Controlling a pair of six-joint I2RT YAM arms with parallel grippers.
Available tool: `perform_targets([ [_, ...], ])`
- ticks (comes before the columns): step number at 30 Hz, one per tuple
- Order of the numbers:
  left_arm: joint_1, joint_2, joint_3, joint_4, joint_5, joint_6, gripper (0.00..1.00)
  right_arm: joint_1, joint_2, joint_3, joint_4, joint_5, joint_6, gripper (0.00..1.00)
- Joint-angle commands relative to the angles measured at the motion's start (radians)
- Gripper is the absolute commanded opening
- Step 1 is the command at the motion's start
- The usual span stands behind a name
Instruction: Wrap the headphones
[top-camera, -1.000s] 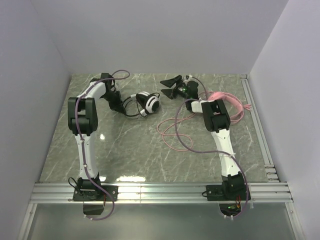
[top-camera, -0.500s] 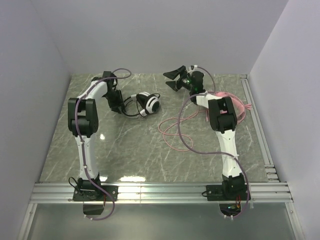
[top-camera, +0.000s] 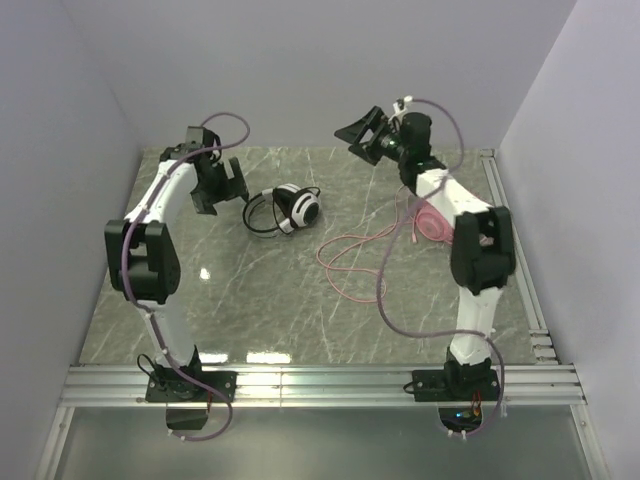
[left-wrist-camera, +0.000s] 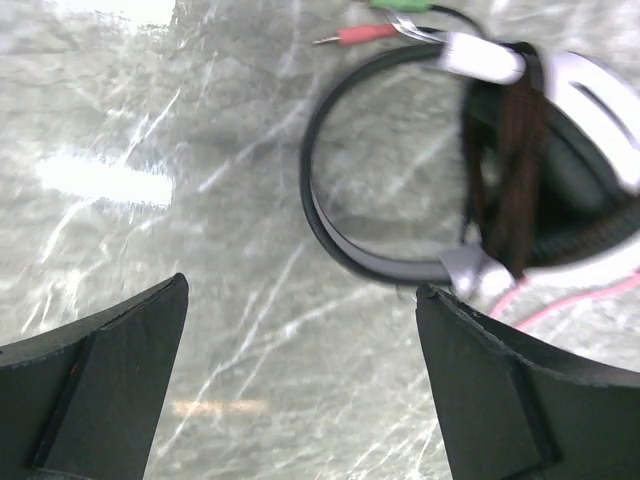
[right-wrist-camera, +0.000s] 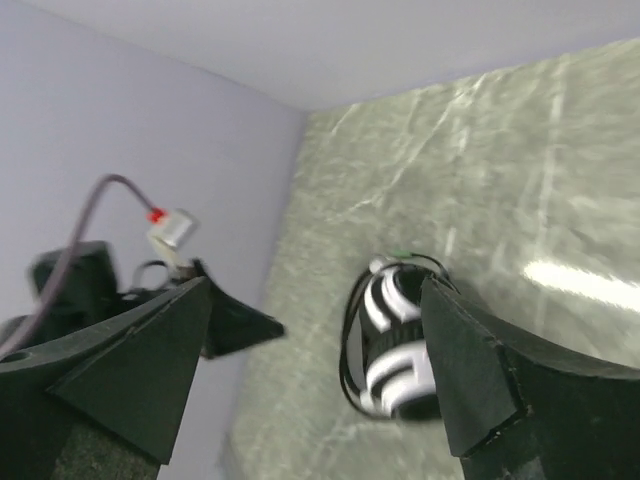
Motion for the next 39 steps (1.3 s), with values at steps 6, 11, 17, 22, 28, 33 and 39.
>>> perform_targets([
  [6, -0.115, -0.298, -0.143, 0.1, 0.01, 0.033, 0.99, -0.018, -0.541, -0.29, -0.486, 0.569, -0.433, 0.96],
  [11, -0.214, -0.414, -0.289, 0.177, -0.036, 0.057, 0.99, -0.054, -0.621, -0.375, -0.66, 0.794, -0.348, 1.0],
  [17, -0.269, -0.597, -0.473, 0.327, -0.043, 0.083, 0.99, -0.15, -0.734, -0.533, -0.646, 0.892, -0.313, 0.98],
  [22, -0.292, -0.692, -0.557, 0.427, -0.03, 0.071, 0.99, -0.259, -0.771, -0.623, -0.685, 0.812, -0.32, 0.9],
  [28, -0.382, -0.695, -0.567, 0.427, -0.084, 0.074, 0.99, -0.426, -0.751, -0.723, -0.639, 0.855, -0.318, 0.83],
  [33, -0.422, -0.688, -0.574, 0.427, -0.098, 0.076, 0.99, -0.463, -0.563, -0.633, -0.637, 0.841, -0.347, 0.77],
  [39, -0.459, -0.683, -0.577, 0.419, -0.11, 0.085, 0.99, -0.506, -0.406, -0.547, -0.614, 0.788, -0.327, 0.68],
])
